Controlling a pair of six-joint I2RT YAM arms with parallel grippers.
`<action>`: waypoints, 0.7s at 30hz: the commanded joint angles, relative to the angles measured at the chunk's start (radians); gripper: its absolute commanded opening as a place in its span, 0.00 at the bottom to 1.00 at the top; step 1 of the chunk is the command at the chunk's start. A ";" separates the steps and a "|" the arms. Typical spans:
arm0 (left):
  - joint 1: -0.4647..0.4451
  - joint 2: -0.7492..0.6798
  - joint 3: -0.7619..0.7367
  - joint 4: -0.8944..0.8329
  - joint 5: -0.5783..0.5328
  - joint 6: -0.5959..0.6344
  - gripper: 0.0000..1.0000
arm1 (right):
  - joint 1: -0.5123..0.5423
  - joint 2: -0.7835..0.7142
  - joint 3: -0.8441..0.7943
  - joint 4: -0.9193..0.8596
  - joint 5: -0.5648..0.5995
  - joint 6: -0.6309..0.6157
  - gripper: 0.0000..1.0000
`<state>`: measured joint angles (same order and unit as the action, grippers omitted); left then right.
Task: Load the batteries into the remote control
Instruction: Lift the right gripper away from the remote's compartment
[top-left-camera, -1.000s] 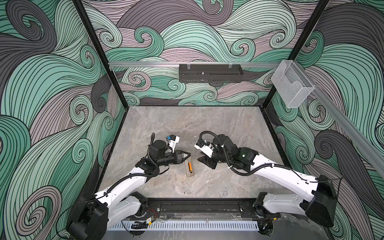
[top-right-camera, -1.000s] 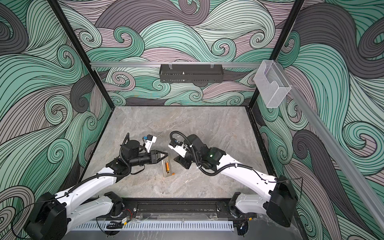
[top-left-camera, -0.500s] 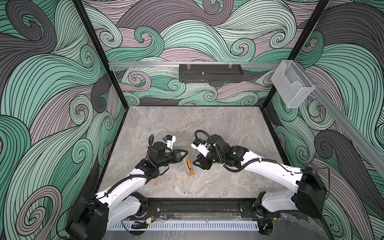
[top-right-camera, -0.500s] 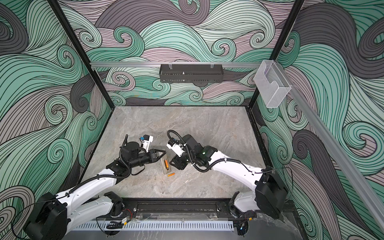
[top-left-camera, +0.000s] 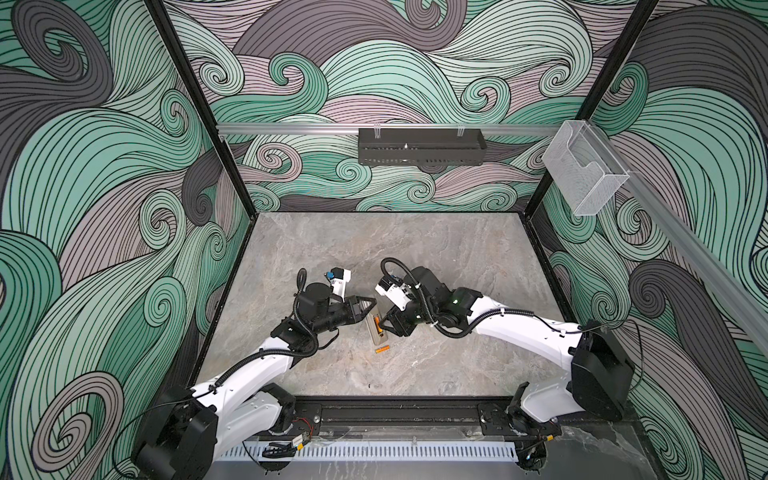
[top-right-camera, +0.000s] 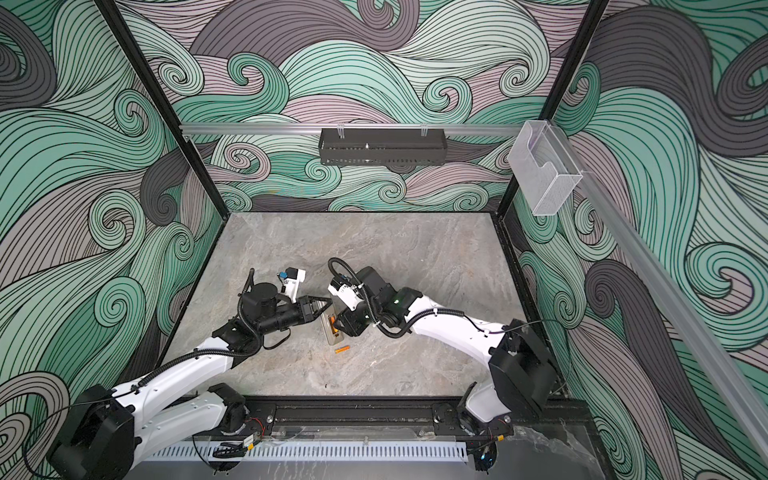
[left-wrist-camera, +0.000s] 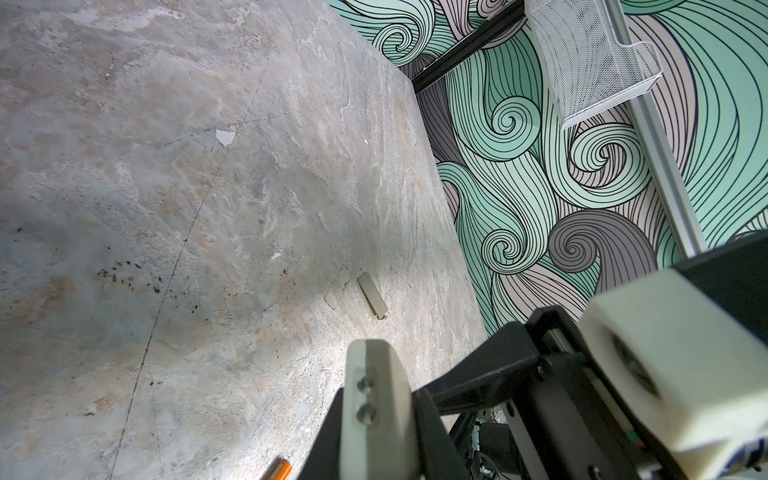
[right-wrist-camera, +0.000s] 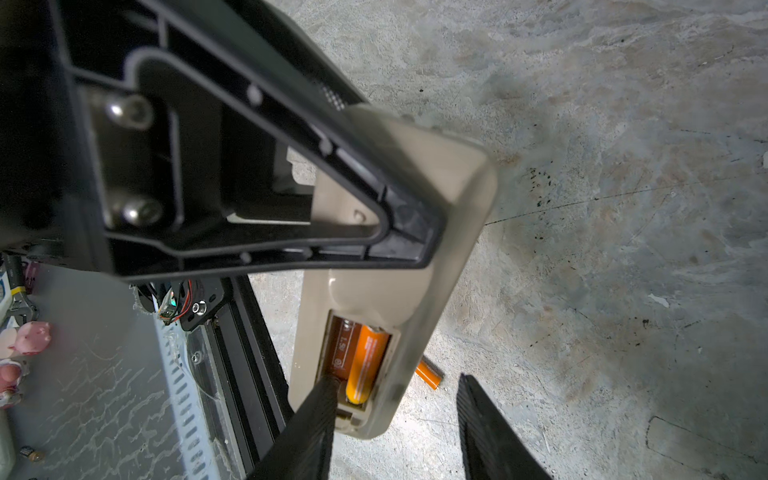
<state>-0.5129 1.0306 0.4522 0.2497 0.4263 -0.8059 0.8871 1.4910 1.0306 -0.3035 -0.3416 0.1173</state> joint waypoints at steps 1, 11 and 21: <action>0.001 0.003 0.002 0.043 0.003 -0.011 0.00 | -0.001 0.017 0.027 0.023 -0.013 0.024 0.48; 0.001 0.010 -0.001 0.056 0.011 -0.018 0.00 | -0.002 0.040 0.028 0.035 -0.011 0.032 0.40; 0.001 0.017 -0.003 0.069 0.022 -0.023 0.00 | -0.002 0.050 0.021 0.043 -0.015 0.033 0.29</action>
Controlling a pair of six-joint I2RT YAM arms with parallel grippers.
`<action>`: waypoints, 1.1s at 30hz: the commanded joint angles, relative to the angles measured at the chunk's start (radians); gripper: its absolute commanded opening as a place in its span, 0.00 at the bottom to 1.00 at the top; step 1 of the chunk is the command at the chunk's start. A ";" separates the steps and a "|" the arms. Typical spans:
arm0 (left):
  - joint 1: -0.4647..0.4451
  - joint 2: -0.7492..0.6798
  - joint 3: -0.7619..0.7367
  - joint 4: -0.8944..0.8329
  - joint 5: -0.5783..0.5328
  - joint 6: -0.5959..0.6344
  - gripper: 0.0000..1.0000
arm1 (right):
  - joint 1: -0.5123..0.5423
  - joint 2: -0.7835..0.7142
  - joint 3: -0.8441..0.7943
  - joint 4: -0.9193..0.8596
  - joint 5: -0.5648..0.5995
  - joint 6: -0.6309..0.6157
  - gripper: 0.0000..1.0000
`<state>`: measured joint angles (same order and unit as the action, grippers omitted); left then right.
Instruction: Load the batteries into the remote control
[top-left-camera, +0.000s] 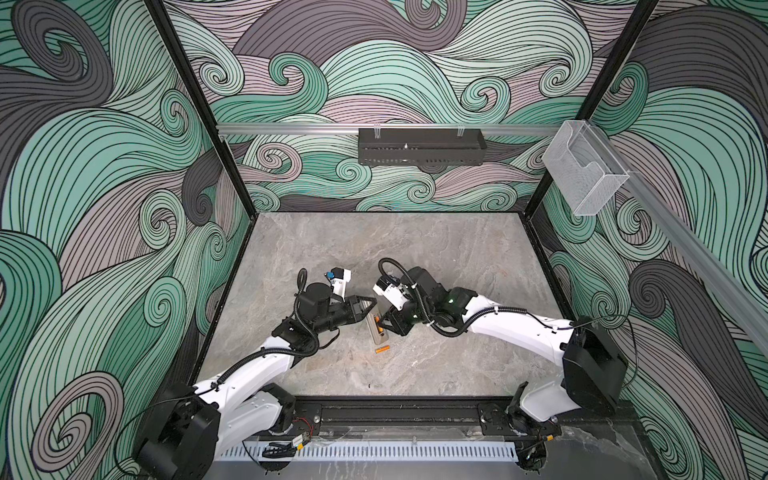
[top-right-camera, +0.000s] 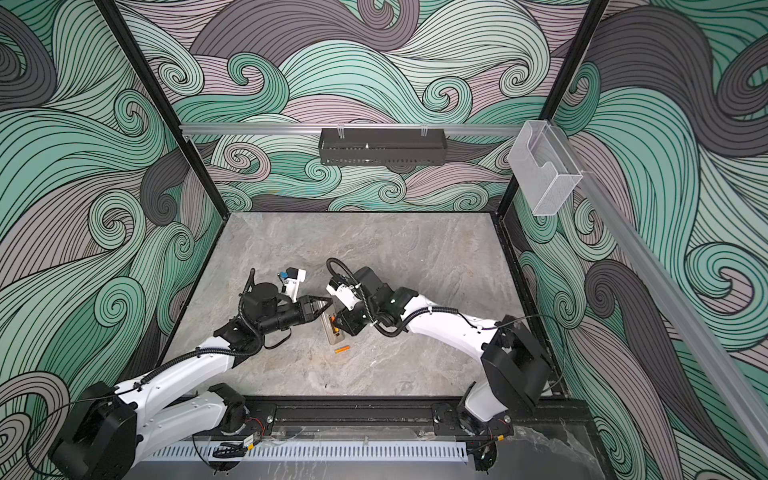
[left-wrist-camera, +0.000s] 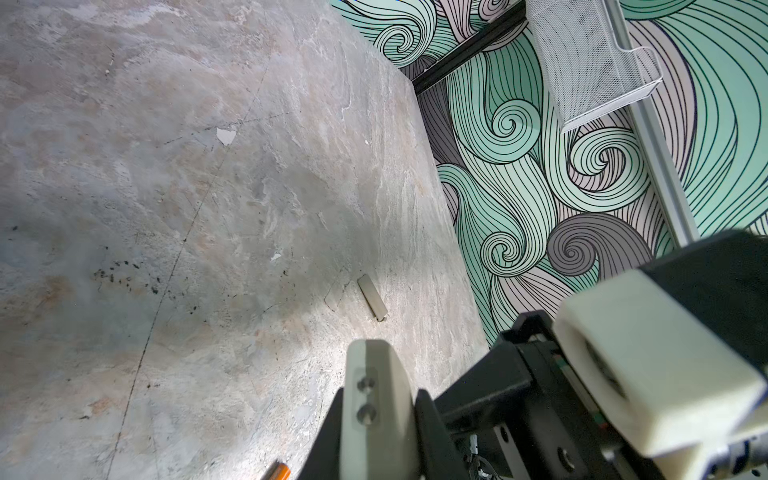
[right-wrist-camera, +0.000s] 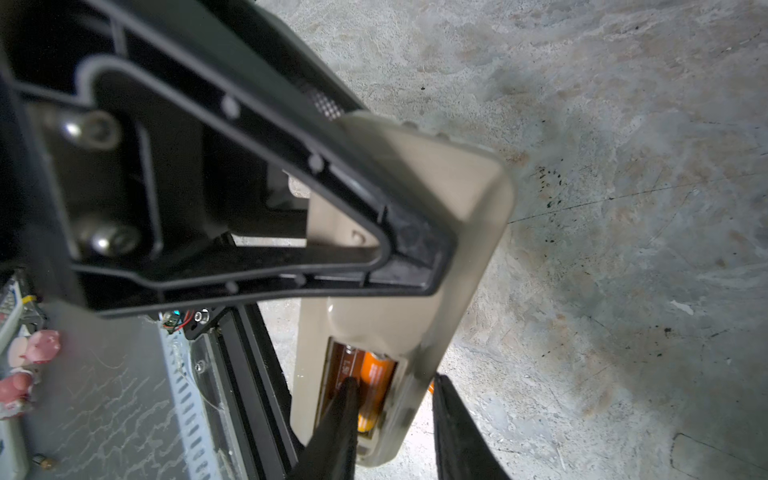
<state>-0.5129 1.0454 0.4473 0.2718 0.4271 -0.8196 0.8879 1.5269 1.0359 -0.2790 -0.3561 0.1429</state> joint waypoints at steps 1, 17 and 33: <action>0.001 0.003 0.002 0.050 0.022 -0.009 0.00 | -0.002 0.016 0.016 0.018 -0.003 0.007 0.28; 0.001 0.028 -0.007 0.116 0.065 -0.027 0.00 | -0.003 0.043 0.016 0.024 0.006 0.023 0.25; -0.001 0.013 -0.013 0.116 0.062 -0.029 0.00 | -0.003 0.057 0.017 0.025 0.012 0.044 0.31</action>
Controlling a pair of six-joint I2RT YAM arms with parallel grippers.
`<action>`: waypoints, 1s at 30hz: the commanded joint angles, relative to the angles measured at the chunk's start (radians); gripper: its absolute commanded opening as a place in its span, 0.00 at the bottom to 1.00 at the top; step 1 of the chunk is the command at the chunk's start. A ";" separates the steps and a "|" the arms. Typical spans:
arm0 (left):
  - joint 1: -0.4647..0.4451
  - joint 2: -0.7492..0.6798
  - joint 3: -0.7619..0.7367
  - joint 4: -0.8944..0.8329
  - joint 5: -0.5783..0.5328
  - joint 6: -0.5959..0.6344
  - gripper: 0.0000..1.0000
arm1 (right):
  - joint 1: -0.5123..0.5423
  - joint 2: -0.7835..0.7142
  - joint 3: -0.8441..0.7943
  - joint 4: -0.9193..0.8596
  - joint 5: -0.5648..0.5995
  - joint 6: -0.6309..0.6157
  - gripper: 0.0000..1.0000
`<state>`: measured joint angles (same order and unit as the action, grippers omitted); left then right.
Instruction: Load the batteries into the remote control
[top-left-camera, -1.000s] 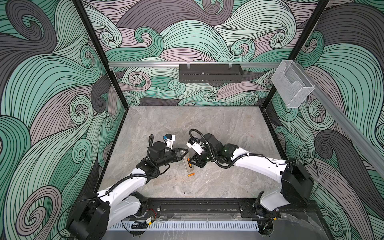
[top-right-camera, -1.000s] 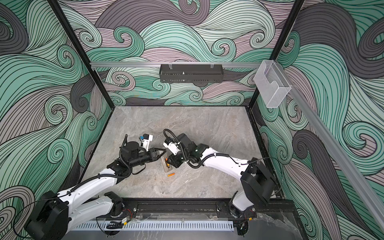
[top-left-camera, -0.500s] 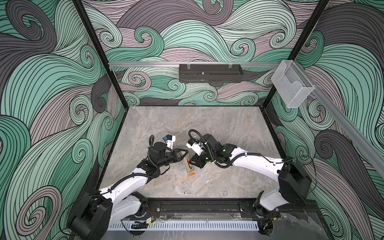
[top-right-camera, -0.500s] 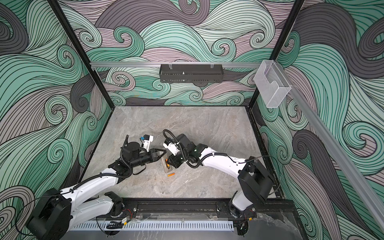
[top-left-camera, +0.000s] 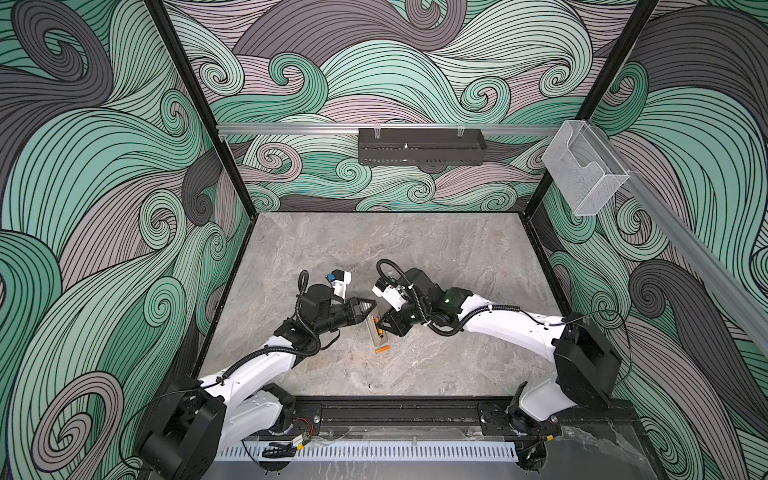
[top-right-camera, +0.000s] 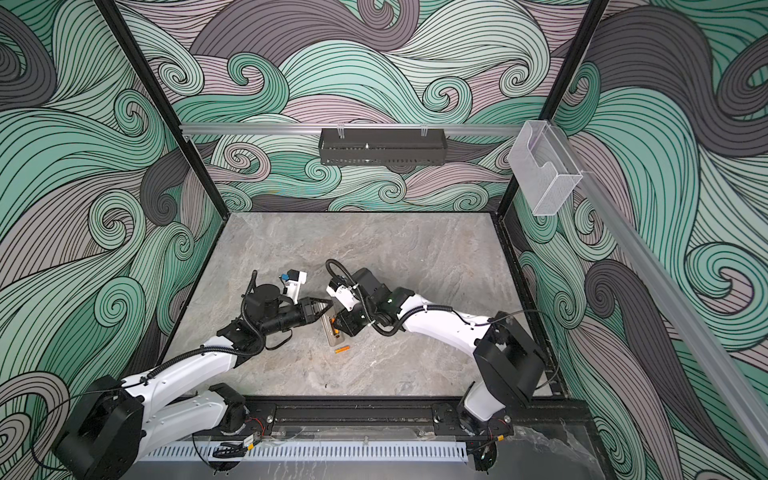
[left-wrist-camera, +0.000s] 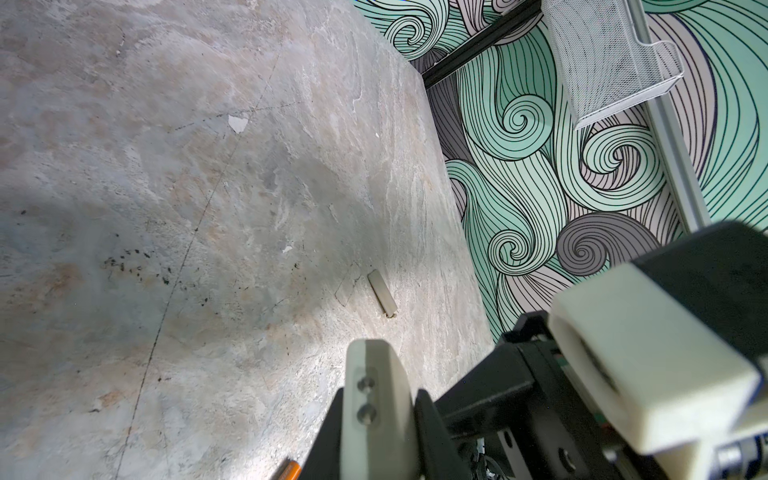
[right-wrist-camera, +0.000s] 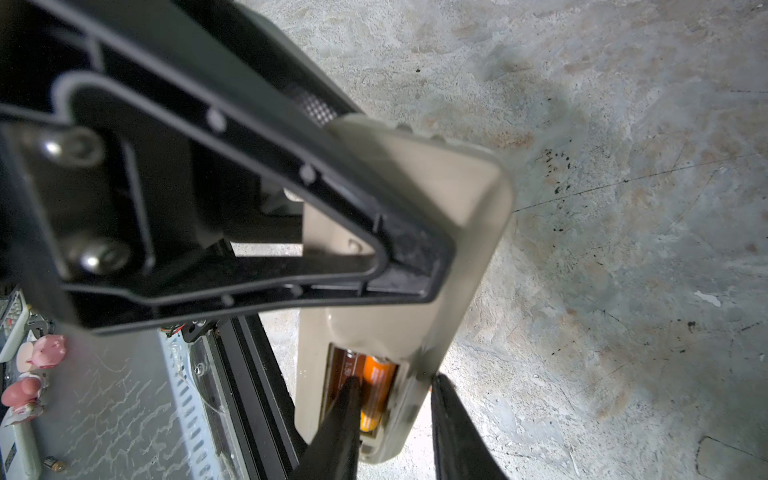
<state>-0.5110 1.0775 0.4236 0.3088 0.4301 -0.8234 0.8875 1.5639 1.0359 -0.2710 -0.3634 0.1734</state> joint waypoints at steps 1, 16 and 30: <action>-0.003 -0.019 0.012 0.082 0.059 -0.025 0.00 | -0.003 0.020 0.016 0.018 0.024 0.016 0.31; -0.004 -0.030 0.009 0.075 0.057 -0.025 0.00 | -0.011 0.006 0.003 0.023 0.054 0.038 0.36; -0.003 -0.039 0.007 0.080 0.059 -0.028 0.00 | -0.018 0.010 -0.003 0.035 0.035 0.041 0.24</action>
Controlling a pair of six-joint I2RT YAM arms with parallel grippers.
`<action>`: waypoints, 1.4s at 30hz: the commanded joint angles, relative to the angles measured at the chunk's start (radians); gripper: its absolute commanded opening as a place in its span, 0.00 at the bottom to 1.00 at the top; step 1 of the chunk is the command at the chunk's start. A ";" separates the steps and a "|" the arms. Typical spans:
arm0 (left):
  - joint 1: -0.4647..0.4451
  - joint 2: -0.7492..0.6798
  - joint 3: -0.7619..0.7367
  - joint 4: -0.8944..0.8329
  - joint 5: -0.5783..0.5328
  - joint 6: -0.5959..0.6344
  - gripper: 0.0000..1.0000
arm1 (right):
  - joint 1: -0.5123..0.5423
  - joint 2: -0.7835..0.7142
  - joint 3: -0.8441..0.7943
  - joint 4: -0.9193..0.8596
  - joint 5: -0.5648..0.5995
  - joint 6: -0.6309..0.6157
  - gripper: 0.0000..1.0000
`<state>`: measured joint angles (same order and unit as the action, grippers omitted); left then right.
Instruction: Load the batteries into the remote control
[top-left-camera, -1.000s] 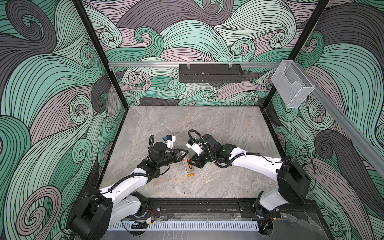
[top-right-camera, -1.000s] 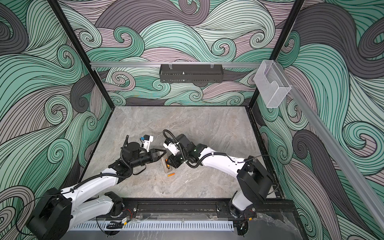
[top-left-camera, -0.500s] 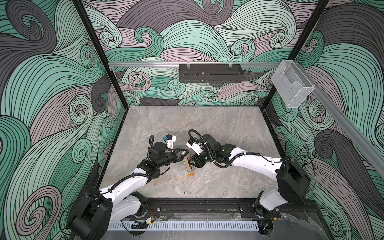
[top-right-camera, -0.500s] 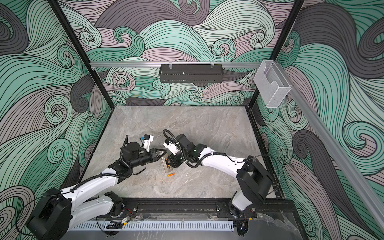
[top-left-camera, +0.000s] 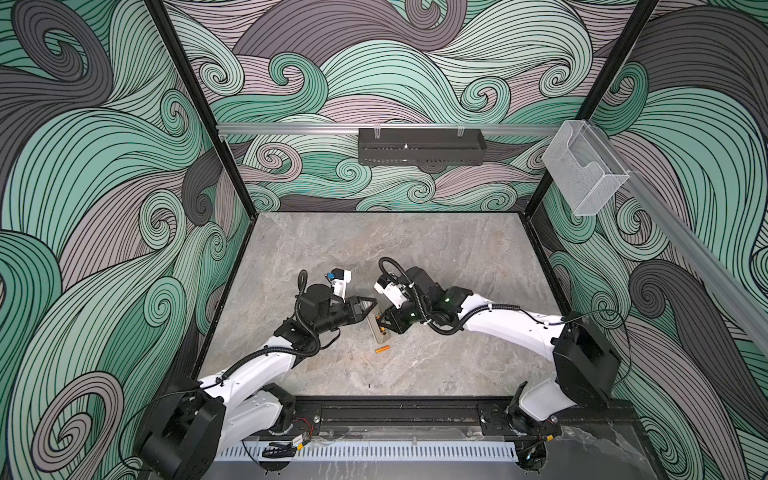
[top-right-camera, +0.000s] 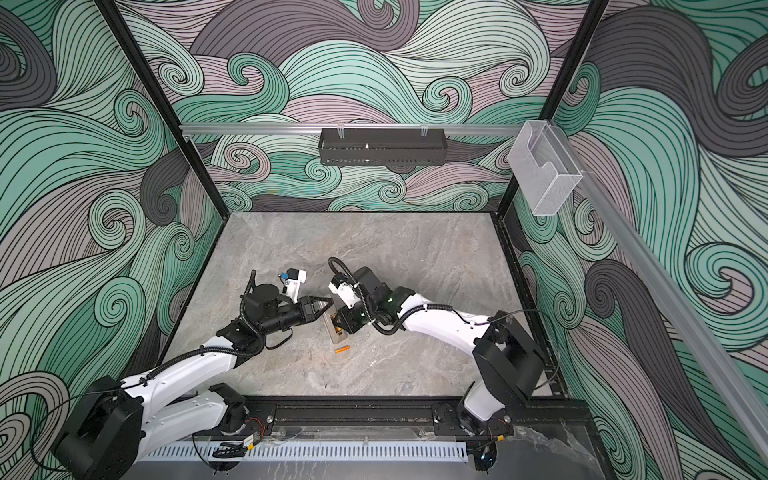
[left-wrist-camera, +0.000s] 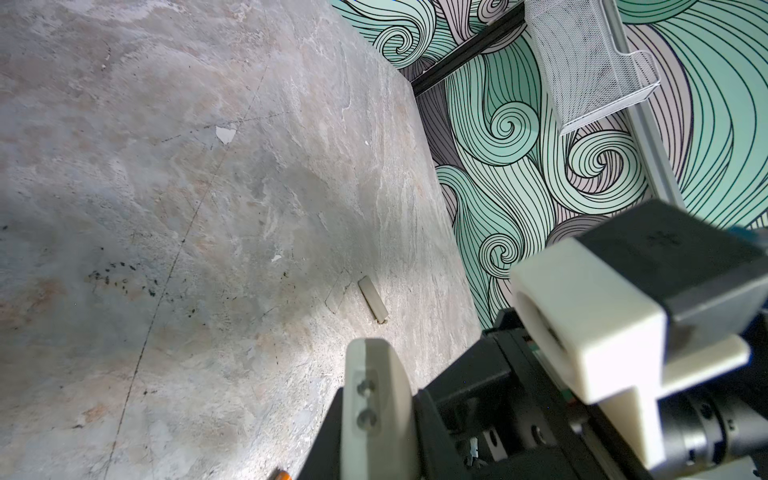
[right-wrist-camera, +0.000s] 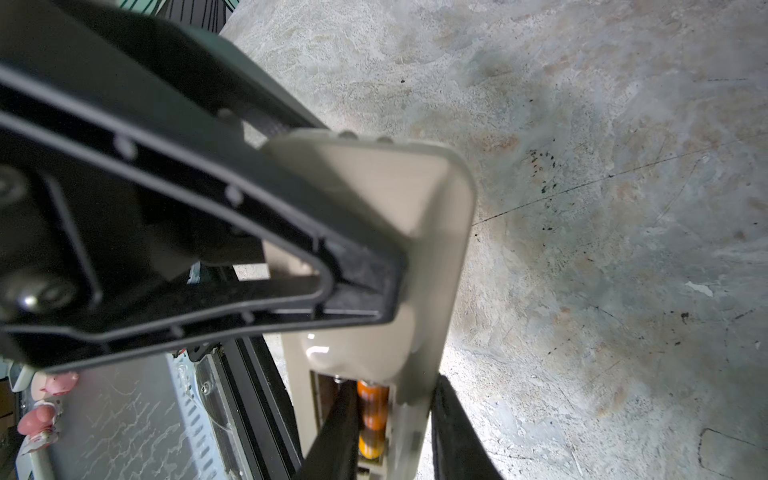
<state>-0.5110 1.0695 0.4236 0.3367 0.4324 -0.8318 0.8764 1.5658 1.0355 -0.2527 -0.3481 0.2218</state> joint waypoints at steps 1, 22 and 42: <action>-0.003 -0.030 0.008 0.051 0.058 -0.020 0.00 | -0.007 0.008 0.000 0.014 0.018 -0.009 0.24; 0.022 -0.014 0.006 -0.043 -0.035 0.016 0.00 | -0.003 -0.182 -0.067 0.011 -0.021 -0.129 0.50; 0.245 -0.173 -0.087 -0.142 -0.053 0.001 0.00 | 0.135 -0.128 -0.247 0.147 0.044 -0.304 0.50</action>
<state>-0.2852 0.9230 0.3447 0.2016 0.3943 -0.8242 0.9962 1.3975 0.8040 -0.1604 -0.3283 -0.0265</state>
